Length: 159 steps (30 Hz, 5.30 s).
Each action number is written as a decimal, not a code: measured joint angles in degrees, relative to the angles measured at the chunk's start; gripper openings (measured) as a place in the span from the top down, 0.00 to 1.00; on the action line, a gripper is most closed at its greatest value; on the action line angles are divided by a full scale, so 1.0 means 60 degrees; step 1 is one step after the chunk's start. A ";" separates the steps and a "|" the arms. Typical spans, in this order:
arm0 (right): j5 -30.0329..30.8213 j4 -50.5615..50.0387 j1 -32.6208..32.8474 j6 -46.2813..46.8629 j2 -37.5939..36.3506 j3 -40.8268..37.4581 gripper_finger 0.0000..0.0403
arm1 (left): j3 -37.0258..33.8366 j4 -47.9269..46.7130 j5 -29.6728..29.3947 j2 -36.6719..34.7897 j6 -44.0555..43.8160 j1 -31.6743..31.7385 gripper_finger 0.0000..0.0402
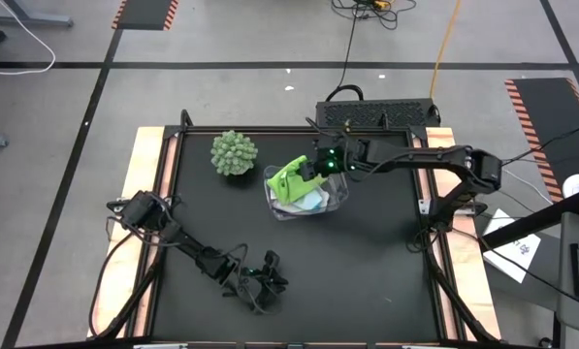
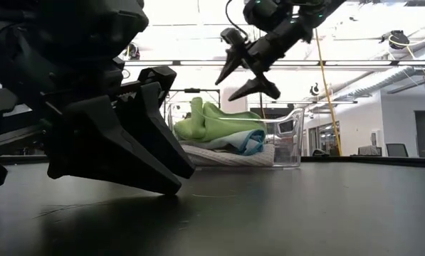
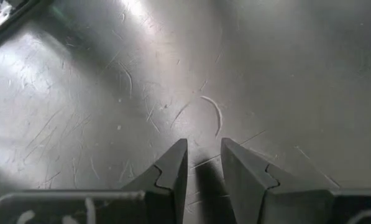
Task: Fold microfiber towels
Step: Return to Home Position
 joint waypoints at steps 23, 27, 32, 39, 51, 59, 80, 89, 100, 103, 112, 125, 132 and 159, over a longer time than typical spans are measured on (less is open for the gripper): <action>0.1769 0.0403 0.3345 -0.5769 -0.2409 0.0099 0.54 | -0.1263 0.2439 -0.1179 -0.2920 0.1804 -0.0200 0.75; 0.2512 0.0651 0.3960 -0.6059 -0.3624 -0.1261 0.55 | -0.2585 0.4111 -0.1267 -0.4822 0.2060 -0.0179 0.75; 0.2814 0.2136 0.4439 -0.6523 -0.5306 -0.3490 0.55 | -0.3928 0.4475 -0.1620 -0.7021 0.1878 -0.0188 0.75; 0.3555 0.4035 0.4800 -0.7056 -0.7539 -0.6445 0.60 | -0.4550 0.3623 -0.3767 -0.8390 0.2025 -0.0511 0.75; 0.3760 0.4500 0.4801 -0.7288 -0.9180 -0.8363 0.67 | -0.4543 0.1936 -0.4810 -0.8455 0.1875 -0.0450 0.75; 0.2025 0.6560 0.4806 -0.7420 -1.0209 -0.9673 0.69 | -0.4543 0.1242 -0.2461 -0.9017 0.1007 -0.0140 0.75; 0.1720 0.7412 0.5090 -0.7064 -1.1286 -1.0945 0.77 | -0.6858 0.2640 -0.4676 -1.3904 0.2638 -0.1496 0.75; 0.1782 0.7005 0.4880 -0.7238 -1.1286 -1.0964 0.77 | -0.6918 0.1917 -0.3713 -1.4294 0.3269 -0.1013 0.75; 0.1204 0.7077 0.4832 -0.6847 -1.1286 -1.0971 0.77 | -0.6925 0.0188 0.0254 -1.4872 0.2166 0.2361 0.75; 0.1200 0.7082 0.4832 -0.6746 -1.1286 -1.0971 0.77 | -0.6925 0.0012 0.0791 -1.5248 0.1020 0.3308 0.75; 0.1183 0.7105 0.4832 -0.6502 -1.1286 -1.0978 0.77 | -0.6925 -0.1412 0.3345 -1.6292 -0.0784 0.4462 0.75; 0.1176 0.6911 0.4835 -0.6453 -1.1286 -1.0978 0.77 | -0.7206 -0.3977 0.3447 -1.8008 -0.1614 0.4452 0.75; 0.1227 0.6561 0.4835 -0.6089 -1.1283 -1.0978 0.77 | -0.7964 -0.4164 0.3260 -1.8695 -0.2122 0.4456 0.75; 0.1251 0.6164 0.4839 -0.5677 -1.1268 -1.0978 0.77 | -0.7967 -0.4185 0.3330 -1.8396 -0.1825 0.4394 0.75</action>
